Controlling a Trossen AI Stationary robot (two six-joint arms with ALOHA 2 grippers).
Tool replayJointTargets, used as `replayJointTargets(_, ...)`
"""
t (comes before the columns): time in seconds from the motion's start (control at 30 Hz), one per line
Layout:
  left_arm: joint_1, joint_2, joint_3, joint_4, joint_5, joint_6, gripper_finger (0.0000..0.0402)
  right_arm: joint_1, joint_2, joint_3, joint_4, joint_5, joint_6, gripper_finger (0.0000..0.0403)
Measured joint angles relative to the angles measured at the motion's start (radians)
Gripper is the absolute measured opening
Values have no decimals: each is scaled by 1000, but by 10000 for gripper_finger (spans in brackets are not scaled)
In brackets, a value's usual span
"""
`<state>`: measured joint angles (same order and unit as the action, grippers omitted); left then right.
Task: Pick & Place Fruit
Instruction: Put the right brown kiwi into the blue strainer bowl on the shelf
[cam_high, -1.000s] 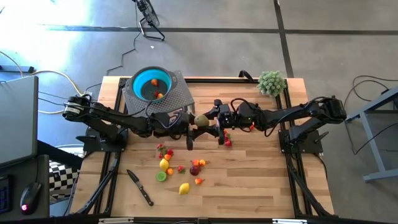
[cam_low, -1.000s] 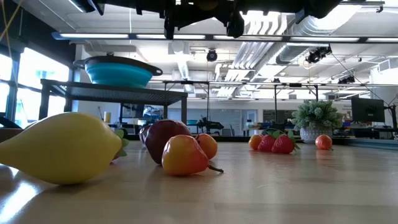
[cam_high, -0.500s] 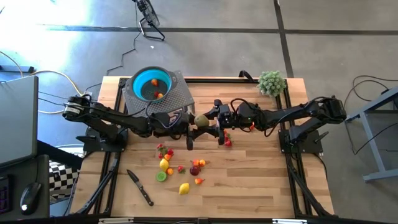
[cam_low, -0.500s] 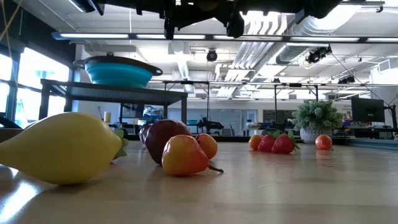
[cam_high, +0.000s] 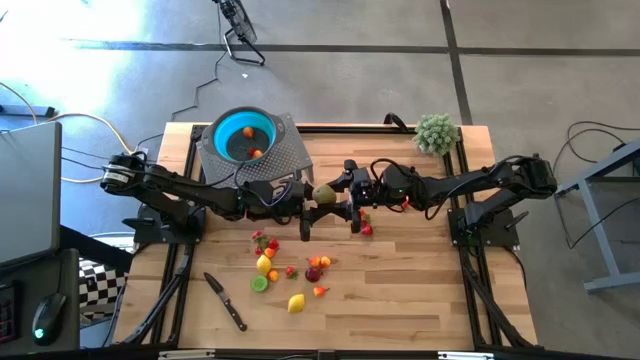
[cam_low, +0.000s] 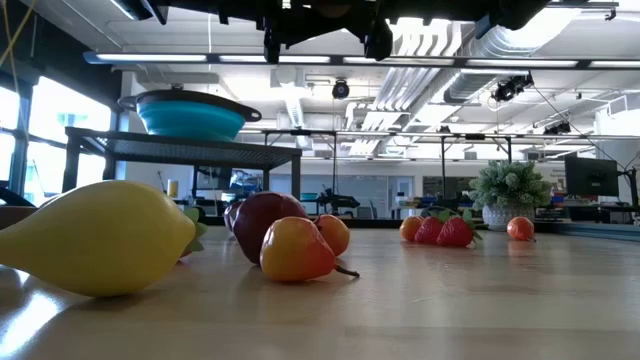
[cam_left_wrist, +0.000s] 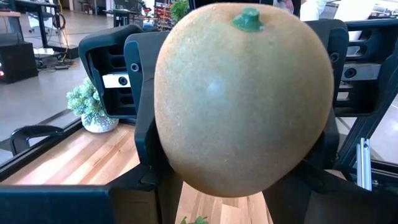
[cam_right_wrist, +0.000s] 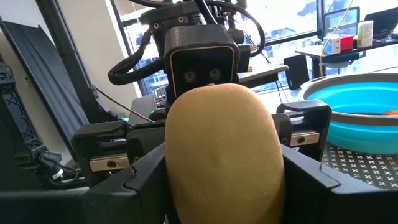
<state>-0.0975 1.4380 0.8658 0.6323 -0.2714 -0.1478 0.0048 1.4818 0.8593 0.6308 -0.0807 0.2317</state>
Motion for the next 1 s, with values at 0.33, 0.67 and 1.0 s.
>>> replayJointTargets(0.33, 0, -1, 1, 1, 0, -4, 175, 1, 0, 0, 19, -5, -4, 292)
replayJointTargets(0.67, 1, -3, 6, 17, 1, -2, 175, 1, -21, -1, 37, -4, -5, 365)
replayJointTargets(1.0, 0, -5, 7, 35, 4, 39, 175, 0, -38, -4, 13, 2, -20, 368)
